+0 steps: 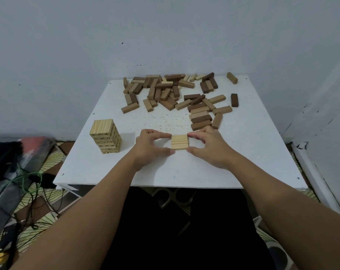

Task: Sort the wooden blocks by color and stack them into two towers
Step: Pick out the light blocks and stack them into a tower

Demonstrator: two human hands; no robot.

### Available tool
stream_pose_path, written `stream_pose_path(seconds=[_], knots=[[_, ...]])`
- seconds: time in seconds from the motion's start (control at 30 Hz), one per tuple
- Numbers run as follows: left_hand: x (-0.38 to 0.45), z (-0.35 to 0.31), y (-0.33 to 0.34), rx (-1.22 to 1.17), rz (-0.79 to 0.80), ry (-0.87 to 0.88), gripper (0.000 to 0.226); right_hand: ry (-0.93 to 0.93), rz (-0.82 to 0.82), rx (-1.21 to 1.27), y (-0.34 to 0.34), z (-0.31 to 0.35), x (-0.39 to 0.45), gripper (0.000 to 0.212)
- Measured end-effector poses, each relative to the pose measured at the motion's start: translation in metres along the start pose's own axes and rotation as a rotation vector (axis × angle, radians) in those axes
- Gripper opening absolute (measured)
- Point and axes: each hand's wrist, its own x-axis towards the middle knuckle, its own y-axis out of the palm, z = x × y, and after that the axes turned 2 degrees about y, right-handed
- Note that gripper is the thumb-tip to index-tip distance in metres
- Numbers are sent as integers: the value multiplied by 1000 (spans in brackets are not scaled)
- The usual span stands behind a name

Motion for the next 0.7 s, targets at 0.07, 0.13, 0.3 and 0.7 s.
stream_pose_path(seconds=[0.07, 0.13, 0.3, 0.7], knots=[[1, 1, 1, -2, -3, 2, 54, -8, -7, 2, 0, 0, 0, 59], [1, 2, 1, -5, -2, -6, 55, -11, -13, 0, 0, 0, 1, 59], [3, 1, 1, -15, -8, -25, 55, -12, -16, 6, 1, -1, 2, 63], [2, -3, 2, -39, -18, -25, 55, -8, 17, 9, 0, -3, 4, 63]])
